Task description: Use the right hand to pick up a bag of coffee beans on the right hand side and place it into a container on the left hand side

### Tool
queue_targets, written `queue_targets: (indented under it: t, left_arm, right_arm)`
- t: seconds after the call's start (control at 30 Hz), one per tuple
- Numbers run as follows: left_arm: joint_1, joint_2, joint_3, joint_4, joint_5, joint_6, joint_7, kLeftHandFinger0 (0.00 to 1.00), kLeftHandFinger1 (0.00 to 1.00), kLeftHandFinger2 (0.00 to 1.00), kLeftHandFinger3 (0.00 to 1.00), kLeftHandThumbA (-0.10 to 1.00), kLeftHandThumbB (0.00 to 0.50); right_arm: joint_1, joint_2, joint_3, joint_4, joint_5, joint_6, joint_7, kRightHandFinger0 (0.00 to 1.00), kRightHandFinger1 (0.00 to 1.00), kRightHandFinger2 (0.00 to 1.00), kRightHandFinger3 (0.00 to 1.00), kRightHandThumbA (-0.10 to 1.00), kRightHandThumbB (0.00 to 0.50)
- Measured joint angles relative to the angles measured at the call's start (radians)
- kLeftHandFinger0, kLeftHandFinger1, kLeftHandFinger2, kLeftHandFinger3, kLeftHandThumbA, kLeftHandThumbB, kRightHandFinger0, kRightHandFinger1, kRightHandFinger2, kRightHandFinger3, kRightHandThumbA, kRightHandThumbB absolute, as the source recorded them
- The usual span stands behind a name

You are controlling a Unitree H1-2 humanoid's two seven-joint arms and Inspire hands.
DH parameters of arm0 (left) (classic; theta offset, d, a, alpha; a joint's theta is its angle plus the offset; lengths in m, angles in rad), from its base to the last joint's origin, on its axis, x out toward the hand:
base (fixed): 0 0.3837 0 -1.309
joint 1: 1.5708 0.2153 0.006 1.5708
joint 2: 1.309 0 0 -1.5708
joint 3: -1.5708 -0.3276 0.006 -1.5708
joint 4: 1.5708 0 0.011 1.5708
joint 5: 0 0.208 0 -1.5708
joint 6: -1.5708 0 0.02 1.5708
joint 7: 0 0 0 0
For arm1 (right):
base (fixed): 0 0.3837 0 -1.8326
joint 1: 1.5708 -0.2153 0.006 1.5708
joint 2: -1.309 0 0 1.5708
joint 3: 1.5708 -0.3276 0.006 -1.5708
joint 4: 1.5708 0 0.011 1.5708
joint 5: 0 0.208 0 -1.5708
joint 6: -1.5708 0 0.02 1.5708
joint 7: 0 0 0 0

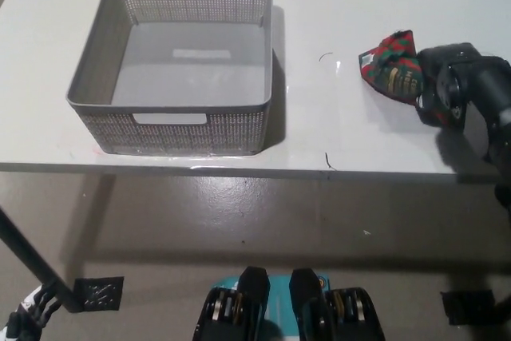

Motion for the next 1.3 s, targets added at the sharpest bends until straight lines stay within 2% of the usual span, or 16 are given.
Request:
queue_targets:
  t: [0.03, 0.1, 0.13, 0.3, 0.37, 0.4, 0.47, 0.5, 0.63, 0.67, 0.7, 0.73, 0.8, 0.87, 1.13, 1.3]
  left_arm:
    - [0.0, 0.0, 0.0, 0.0, 0.0, 0.0, 0.0, 1.0, 1.0, 1.0, 1.0, 1.0, 0.197]
    - [0.0, 0.0, 0.0, 0.0, 0.0, 0.0, 0.0, 1.0, 1.0, 1.0, 1.0, 1.0, 0.207]
    - [0.0, 0.0, 0.0, 0.0, 0.0, 0.0, 0.0, 1.0, 1.0, 1.0, 1.0, 1.0, 0.187]
    - [0.0, 0.001, 0.0, 0.0, -0.001, 0.0, 0.0, 1.0, 1.0, 1.0, 1.0, 1.0, 0.191]
    - [0.0, 0.002, 0.0, -0.001, -0.001, 0.0, 0.0, 1.0, 1.0, 1.0, 1.0, 1.0, 0.193]
    - [0.0, 0.004, 0.0, -0.001, -0.002, 0.0, -0.001, 1.0, 1.0, 1.0, 1.0, 1.0, 0.206]
    - [0.001, 0.006, 0.0, -0.001, -0.002, 0.0, -0.001, 1.0, 1.0, 1.0, 1.0, 1.0, 0.21]
    - [0.001, 0.008, 0.0, -0.002, -0.002, 0.0, -0.001, 1.0, 1.0, 1.0, 1.0, 1.0, 0.213]
    - [0.006, 0.008, 0.0, -0.005, -0.003, 0.0, -0.001, 1.0, 1.0, 1.0, 1.0, 1.0, 0.176]
    - [0.008, 0.008, 0.0, -0.006, -0.003, 0.0, -0.001, 1.0, 1.0, 1.0, 1.0, 1.0, 0.162]
    - [0.009, 0.008, 0.0, -0.006, -0.004, 0.0, -0.001, 1.0, 1.0, 1.0, 1.0, 1.0, 0.154]
    - [0.01, 0.008, -0.001, -0.006, -0.005, 0.0, -0.002, 1.0, 1.0, 1.0, 1.0, 1.0, 0.152]
    - [0.01, 0.008, -0.001, -0.006, -0.005, 0.0, -0.004, 1.0, 1.0, 1.0, 1.0, 1.0, 0.15]
    - [0.01, 0.008, -0.001, -0.005, -0.005, 0.0, -0.006, 1.0, 1.0, 1.0, 1.0, 1.0, 0.148]
    - [0.012, 0.008, -0.001, -0.004, -0.004, 0.0, -0.014, 1.0, 1.0, 1.0, 1.0, 1.0, 0.135]
    - [0.015, 0.008, -0.001, -0.002, -0.004, 0.0, -0.015, 1.0, 1.0, 1.0, 1.0, 1.0, 0.159]
  right_arm:
    - [0.004, -0.001, -0.007, 0.0, 0.001, -0.006, -0.022, 0.16, 0.3, 0.36, 0.43, -0.1, 0.189]
    - [0.015, -0.002, -0.028, -0.001, 0.005, -0.022, -0.073, 0.44, 0.5, 0.51, 0.48, -0.1, 0.259]
    - [0.019, -0.003, -0.037, -0.001, 0.006, -0.032, -0.098, 0.47, 0.51, 0.54, 0.51, -0.1, 0.272]
    - [0.048, -0.007, -0.071, 0.001, 0.018, -0.08, -0.225, 0.46, 0.53, 0.58, 0.58, -0.1, 0.215]
    - [0.055, -0.008, -0.08, 0.006, 0.023, -0.099, -0.269, 0.01, 0.1, 0.29, 0.4, -0.1, 0.163]
    - [0.056, -0.008, -0.088, 0.011, 0.028, -0.111, -0.293, 0.0, 0.03, 0.22, 0.41, -0.1, 0.209]
    - [0.056, -0.008, -0.098, 0.017, 0.033, -0.124, -0.318, 0.0, 0.01, 0.24, 0.34, -0.1, 0.231]
    - [0.056, -0.008, -0.105, 0.022, 0.037, -0.138, -0.341, 0.0, 0.03, 0.31, 0.47, -0.1, 0.21]
    - [0.05, -0.007, -0.139, 0.029, 0.056, -0.175, -0.387, 0.0, 0.01, 0.39, 0.25, -0.1, 0.129]
    - [0.043, -0.004, -0.146, 0.032, 0.061, -0.186, -0.396, 0.0, 0.05, 0.52, 0.25, -0.1, 0.116]
    - [0.038, -0.003, -0.15, 0.033, 0.065, -0.192, -0.402, 0.0, 0.12, 0.76, 0.32, -0.1, 0.11]
    - [0.031, -0.002, -0.154, 0.034, 0.068, -0.197, -0.407, 0.0, 0.18, 0.86, 0.38, -0.1, 0.108]
    - [0.009, -0.001, -0.164, 0.035, 0.074, -0.203, -0.413, 0.0, 0.33, 0.91, 0.8, -0.1, 0.144]
    - [-0.011, 0.0, -0.175, 0.035, 0.078, -0.206, -0.416, 0.01, 0.47, 0.92, 1.0, -0.1, 0.127]
    - [-0.119, 0.005, -0.21, 0.034, 0.097, -0.222, -0.424, 0.0, 0.34, 0.75, 0.94, -0.1, 0.144]
    - [-0.175, 0.017, -0.226, 0.024, 0.106, -0.224, -0.424, 0.0, 0.35, 0.76, 0.94, -0.1, 0.145]
